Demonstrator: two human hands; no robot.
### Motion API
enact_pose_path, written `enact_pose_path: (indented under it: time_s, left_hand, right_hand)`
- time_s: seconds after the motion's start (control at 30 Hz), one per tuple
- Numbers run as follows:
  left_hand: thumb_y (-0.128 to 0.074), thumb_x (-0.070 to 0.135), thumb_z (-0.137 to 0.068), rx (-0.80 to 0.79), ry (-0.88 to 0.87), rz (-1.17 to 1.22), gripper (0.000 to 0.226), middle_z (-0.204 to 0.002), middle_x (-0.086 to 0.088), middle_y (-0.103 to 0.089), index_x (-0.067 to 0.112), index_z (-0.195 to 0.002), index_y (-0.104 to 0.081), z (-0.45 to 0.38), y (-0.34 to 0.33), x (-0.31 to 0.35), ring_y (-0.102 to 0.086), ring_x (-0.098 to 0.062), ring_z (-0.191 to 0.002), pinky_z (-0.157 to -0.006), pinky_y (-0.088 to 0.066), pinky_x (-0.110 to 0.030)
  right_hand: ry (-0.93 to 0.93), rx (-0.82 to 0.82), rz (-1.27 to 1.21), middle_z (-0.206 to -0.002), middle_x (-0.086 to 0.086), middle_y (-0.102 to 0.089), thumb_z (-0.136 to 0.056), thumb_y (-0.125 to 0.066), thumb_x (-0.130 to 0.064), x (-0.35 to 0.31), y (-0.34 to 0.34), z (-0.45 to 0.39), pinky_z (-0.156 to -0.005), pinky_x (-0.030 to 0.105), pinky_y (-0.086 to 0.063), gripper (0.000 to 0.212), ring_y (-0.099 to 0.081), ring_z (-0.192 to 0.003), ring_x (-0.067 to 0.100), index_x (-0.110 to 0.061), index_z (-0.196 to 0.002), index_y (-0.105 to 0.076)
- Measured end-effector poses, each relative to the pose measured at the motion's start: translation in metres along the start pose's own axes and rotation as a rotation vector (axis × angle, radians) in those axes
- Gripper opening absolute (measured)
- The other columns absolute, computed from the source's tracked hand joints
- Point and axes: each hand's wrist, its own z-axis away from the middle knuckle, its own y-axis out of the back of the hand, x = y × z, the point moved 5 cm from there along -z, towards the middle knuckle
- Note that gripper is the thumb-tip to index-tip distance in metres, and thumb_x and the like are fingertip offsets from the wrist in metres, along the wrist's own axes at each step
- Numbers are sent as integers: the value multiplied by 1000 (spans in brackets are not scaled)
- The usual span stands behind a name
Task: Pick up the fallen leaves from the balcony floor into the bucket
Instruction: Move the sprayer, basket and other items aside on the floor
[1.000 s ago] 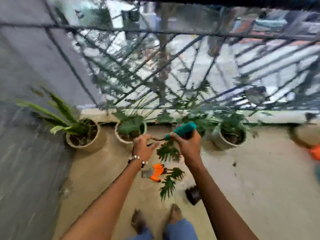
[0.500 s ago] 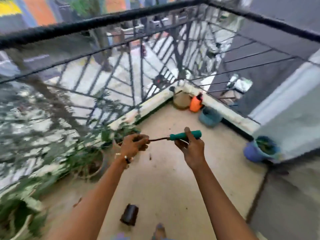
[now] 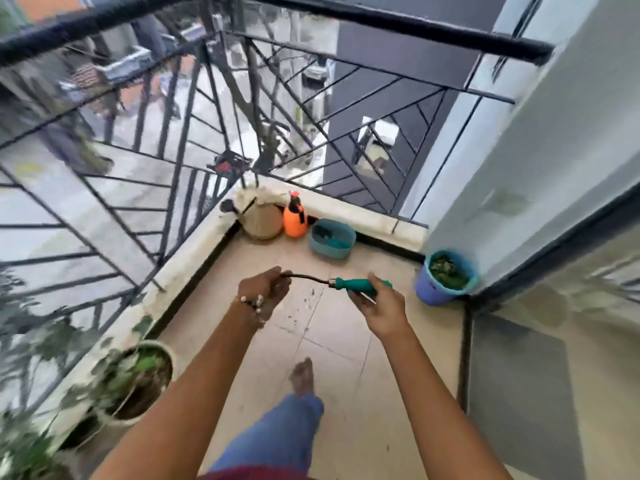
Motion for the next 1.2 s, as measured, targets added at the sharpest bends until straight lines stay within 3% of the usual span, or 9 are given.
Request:
enact_pose_path:
  time_s: [0.23, 0.43, 0.6, 0.67, 0.77, 0.93, 1.0, 1.07, 1.2]
  left_hand:
    - [-57, 4, -94, 83, 26, -86, 10, -81, -15, -64, -2, -88, -61, -133, -121, 69, -66, -18, -53, -45, -54, -20]
    - [-62, 5, -91, 211, 60, -174, 19, -87, -14, -60, -3, -108, -62, -235, -188, 94, -61, -22, -65, -47, -55, -22]
    - [-58, 3, -93, 298, 110, -226, 6, -83, -11, -58, 2, -92, -64, -355, -227, 86, -62, -18, -53, -42, -51, -18]
    - [-56, 3, -94, 328, 118, -228, 7, -78, -9, -57, 3, -96, -63, -420, -236, 77, -62, -12, -46, -44, -52, -18]
    - [-51, 5, -98, 328, 206, -264, 13, -82, -5, -60, 12, -108, -54, -514, -234, 51, -62, -14, -65, -55, -53, -22]
    - [-46, 6, -99, 381, 250, -313, 12, -83, -4, -57, 14, -103, -54, -673, -203, -8, -57, -15, -70, -62, -48, -24]
    - [-41, 1, -99, 409, 208, -350, 22, -77, -2, -59, 14, -94, -58, -740, -180, -39, -58, -11, -58, -53, -47, -18]
    - [-39, -3, -98, 461, 130, -364, 25, -70, -2, -64, 4, -105, -62, -768, -170, -46, -58, -6, -45, -46, -43, -13]
    - [-50, -5, -93, 490, 29, -498, 28, -87, -9, -64, 2, -116, -66, -832, -141, -87, -56, -8, -59, -55, -50, -22]
  right_hand:
    - [25, 123, 77, -99, 14, -55, -88, -67, -3, -88, -68, -144, -68, 38, -59, 21, -61, -91, 33, -8, -98, -49]
    - [3, 240, 202, -111, 17, -53, -86, -67, 2, -126, -95, -265, -80, 42, -57, 30, -63, -94, 30, -9, -108, -49]
    - [-30, 297, 429, -119, 22, -53, -84, -65, 8, -133, -102, -409, -67, 32, -57, 31, -64, -95, 32, -10, -107, -53]
    - [-32, 311, 540, -118, 22, -56, -83, -66, 8, -129, -103, -484, -71, 33, -57, 27, -64, -98, 33, -11, -100, -57]
    - [-36, 302, 782, -114, 16, -61, -84, -65, 2, -118, -107, -580, -83, 39, -57, 28, -64, -94, 26, -9, -110, -61]
    - [-52, 155, 1208, -117, 14, -65, -85, -63, -6, -64, -98, -739, -90, 40, -53, 34, -64, -101, 30, -13, -119, -63]
    - [-24, 64, 1380, -125, 13, -61, -88, -62, -6, -27, -91, -805, -100, 35, -46, 37, -59, -112, 29, -10, -125, -60]
    - [-38, 3, 1455, -130, 12, -58, -90, -60, -6, -13, -91, -834, -103, 30, -40, 40, -54, -119, 27, -9, -130, -57]
    - [-194, -61, 1588, -132, 17, -56, -91, -56, -7, 53, -65, -910, -103, 31, -39, 41, -52, -123, 32, -5, -132, -53]
